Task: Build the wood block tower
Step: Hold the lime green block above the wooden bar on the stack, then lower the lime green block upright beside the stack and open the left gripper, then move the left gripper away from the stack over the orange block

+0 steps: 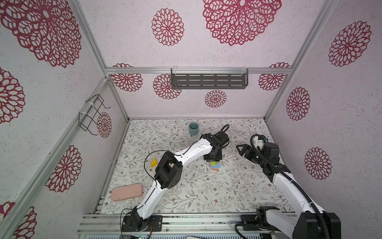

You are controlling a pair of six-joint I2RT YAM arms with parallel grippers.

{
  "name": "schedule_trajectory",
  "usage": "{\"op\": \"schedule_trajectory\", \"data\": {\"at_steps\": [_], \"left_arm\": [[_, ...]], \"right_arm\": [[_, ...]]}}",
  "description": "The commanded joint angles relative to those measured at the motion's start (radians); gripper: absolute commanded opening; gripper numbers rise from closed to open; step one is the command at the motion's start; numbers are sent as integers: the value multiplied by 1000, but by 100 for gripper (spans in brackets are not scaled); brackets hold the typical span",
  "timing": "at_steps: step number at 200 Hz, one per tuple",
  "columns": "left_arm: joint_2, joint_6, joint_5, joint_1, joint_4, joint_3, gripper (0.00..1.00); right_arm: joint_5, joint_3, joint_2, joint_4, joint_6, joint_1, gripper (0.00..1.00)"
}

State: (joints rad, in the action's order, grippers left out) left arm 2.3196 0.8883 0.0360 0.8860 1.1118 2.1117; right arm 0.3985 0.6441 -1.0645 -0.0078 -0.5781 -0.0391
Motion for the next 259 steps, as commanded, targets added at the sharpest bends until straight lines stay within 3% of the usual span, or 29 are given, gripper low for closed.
{"op": "schedule_trajectory", "data": {"at_steps": [1, 127, 170, 212, 259], "left_arm": [[14, 13, 11, 13, -18, -6, 24], [26, -15, 4, 15, 3, 58, 44], [16, -25, 21, 13, 33, 80, 46], [-85, -74, 74, -2, 74, 52, 51], [-281, -217, 113, -14, 105, -148, 53]], "right_arm": [[14, -6, 25, 19, -14, 5, 83], [17, -6, 22, 22, -14, 5, 83], [14, -4, 22, 19, -13, 5, 83], [17, -5, 21, 17, -12, 5, 83], [30, 12, 26, -5, 38, 5, 83]]}}
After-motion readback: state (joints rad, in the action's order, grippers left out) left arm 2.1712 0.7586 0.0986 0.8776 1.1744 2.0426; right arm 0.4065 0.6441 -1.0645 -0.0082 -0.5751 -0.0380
